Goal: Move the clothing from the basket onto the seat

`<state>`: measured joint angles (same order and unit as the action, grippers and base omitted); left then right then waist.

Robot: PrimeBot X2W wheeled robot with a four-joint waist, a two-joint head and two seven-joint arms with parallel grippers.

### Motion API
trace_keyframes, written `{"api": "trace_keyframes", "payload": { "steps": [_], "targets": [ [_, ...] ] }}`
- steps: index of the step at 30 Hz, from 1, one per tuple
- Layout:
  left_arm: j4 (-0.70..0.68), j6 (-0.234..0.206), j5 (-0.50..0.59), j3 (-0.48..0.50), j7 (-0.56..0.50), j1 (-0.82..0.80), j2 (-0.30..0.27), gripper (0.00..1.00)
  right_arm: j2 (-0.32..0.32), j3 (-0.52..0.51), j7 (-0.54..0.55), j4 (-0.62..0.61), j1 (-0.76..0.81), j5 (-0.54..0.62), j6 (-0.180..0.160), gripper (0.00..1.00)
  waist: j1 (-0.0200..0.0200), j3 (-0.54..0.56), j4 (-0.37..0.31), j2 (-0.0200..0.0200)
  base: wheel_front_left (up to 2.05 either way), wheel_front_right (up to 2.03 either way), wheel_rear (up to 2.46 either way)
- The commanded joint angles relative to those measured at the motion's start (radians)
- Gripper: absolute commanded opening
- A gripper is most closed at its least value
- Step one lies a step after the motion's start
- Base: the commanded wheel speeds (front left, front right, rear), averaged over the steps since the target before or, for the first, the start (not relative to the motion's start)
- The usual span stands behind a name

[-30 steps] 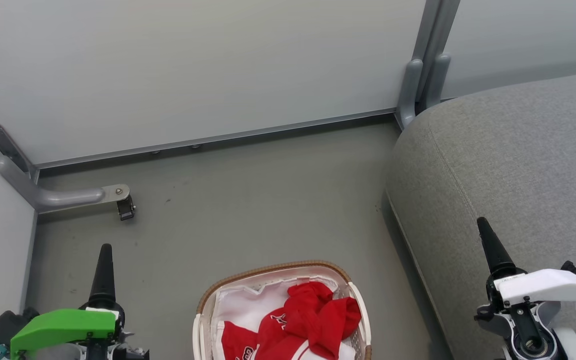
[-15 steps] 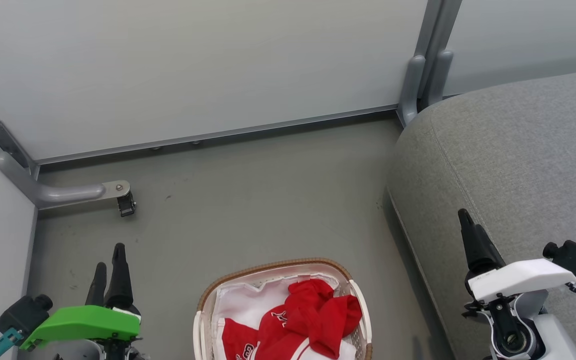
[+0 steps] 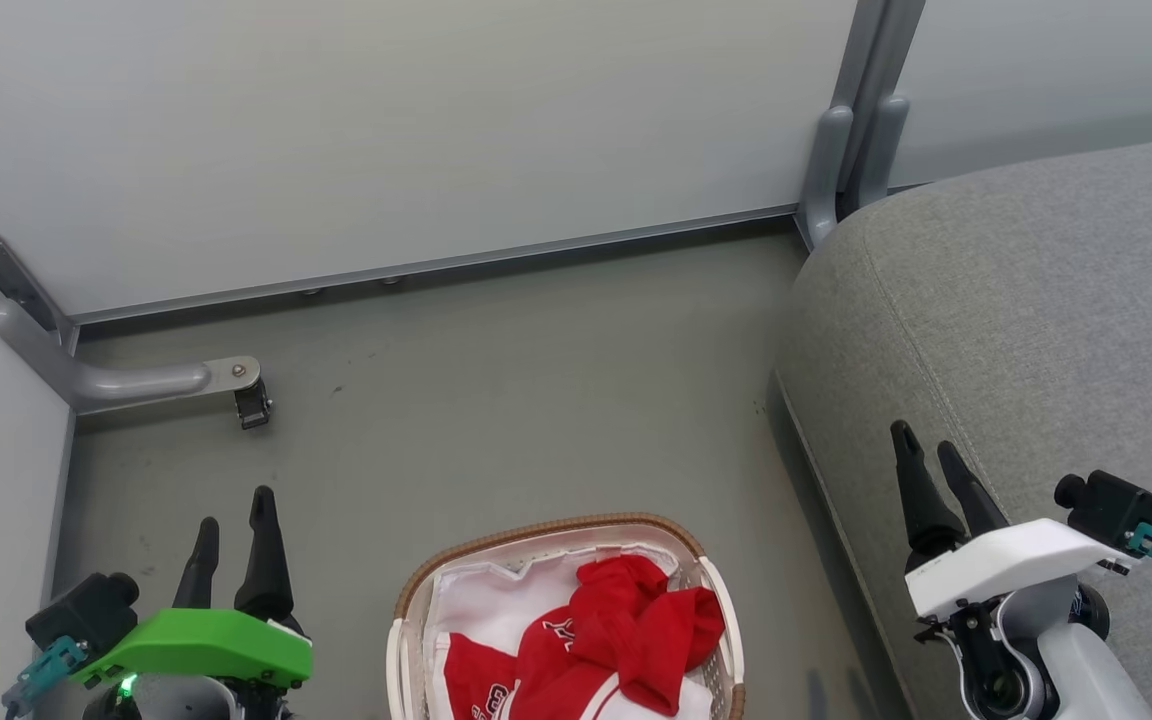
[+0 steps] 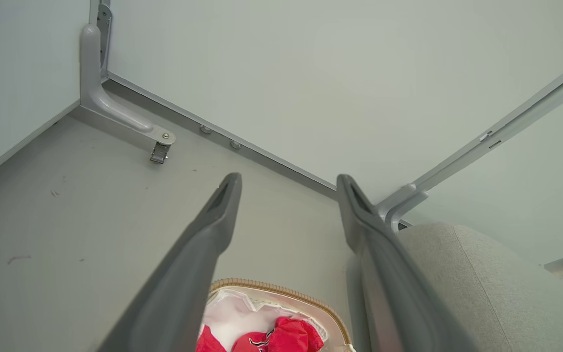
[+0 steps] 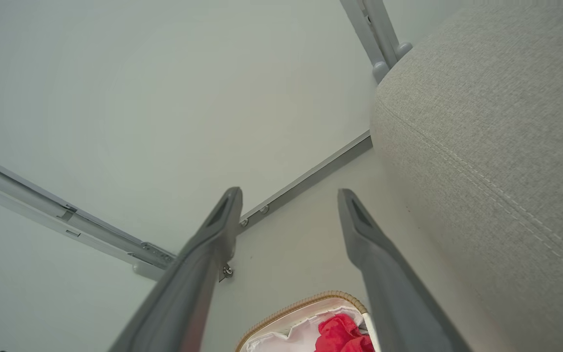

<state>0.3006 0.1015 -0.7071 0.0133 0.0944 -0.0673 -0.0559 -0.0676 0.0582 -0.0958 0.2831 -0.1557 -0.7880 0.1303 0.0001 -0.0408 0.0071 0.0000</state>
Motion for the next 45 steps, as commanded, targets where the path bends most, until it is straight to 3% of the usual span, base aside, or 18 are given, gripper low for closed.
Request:
{"api": "trace_keyframes", "payload": {
  "steps": [1,21,45],
  "targets": [
    [-0.009,-0.006,0.039,-0.005,0.012,0.0,-0.013,1.0,-0.005,0.003,-0.012,-0.005,-0.024,0.041,0.0,1.0,-0.0001,-0.001,0.0,0.0,0.0,0.0,0.0],
    [-0.004,-0.038,0.268,-0.069,0.067,0.014,-0.027,1.0,-0.003,0.023,-0.067,0.003,-0.019,0.317,0.0,1.0,-0.0001,-0.017,0.003,0.0,0.0,0.0,0.0],
    [0.005,-0.049,0.471,-0.064,0.121,0.054,-0.015,1.0,0.003,0.036,-0.121,0.042,0.008,0.544,0.0,1.0,-0.0001,-0.015,0.003,0.0,0.0,0.0,0.0]
  ]
}}
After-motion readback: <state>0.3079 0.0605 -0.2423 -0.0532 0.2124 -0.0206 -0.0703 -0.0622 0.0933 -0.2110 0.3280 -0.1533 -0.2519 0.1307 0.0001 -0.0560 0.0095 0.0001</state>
